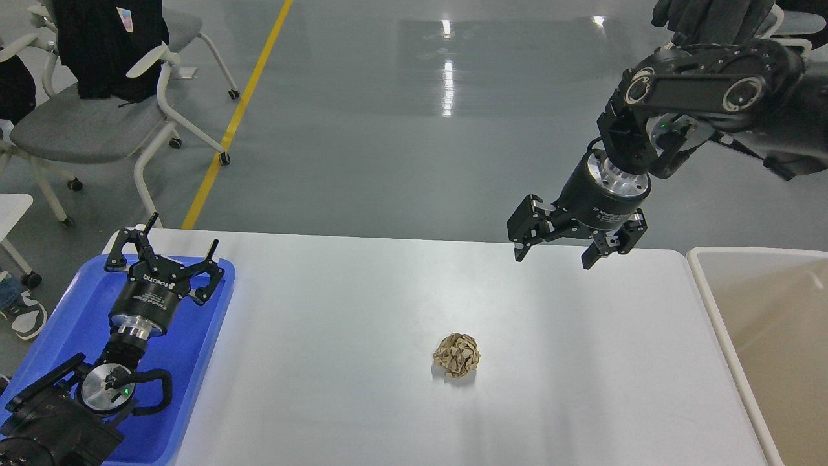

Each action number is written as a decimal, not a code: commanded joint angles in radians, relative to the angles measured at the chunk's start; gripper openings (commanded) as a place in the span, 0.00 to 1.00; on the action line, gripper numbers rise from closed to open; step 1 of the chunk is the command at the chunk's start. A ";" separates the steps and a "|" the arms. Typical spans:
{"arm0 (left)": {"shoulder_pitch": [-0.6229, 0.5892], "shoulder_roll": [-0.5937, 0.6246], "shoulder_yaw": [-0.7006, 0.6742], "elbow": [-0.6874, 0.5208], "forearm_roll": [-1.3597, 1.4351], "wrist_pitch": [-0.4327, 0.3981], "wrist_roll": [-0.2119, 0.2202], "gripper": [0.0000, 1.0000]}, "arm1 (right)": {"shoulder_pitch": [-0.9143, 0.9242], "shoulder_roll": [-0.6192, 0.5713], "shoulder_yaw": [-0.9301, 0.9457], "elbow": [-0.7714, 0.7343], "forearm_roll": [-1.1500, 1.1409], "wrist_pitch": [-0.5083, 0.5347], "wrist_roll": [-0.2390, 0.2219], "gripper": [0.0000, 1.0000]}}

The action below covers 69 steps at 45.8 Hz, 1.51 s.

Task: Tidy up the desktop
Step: 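Move the open right gripper toward the crumpled paper ball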

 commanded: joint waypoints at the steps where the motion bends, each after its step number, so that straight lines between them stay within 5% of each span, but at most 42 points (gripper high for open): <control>1: 0.000 0.000 0.000 0.000 0.000 0.000 0.001 0.99 | 0.006 0.025 0.006 -0.008 0.000 0.000 -0.001 1.00; 16: 0.000 0.000 0.000 0.000 0.000 0.000 0.001 0.99 | -0.007 0.043 0.008 -0.060 0.000 0.000 0.001 1.00; 40: 0.000 0.000 0.000 0.000 0.000 0.000 0.001 0.99 | -0.040 0.240 0.035 -0.236 0.000 0.000 0.008 1.00; 69: 0.000 0.000 0.000 0.000 0.000 0.000 0.001 0.99 | -0.206 0.243 0.150 -0.416 -0.023 0.000 0.010 1.00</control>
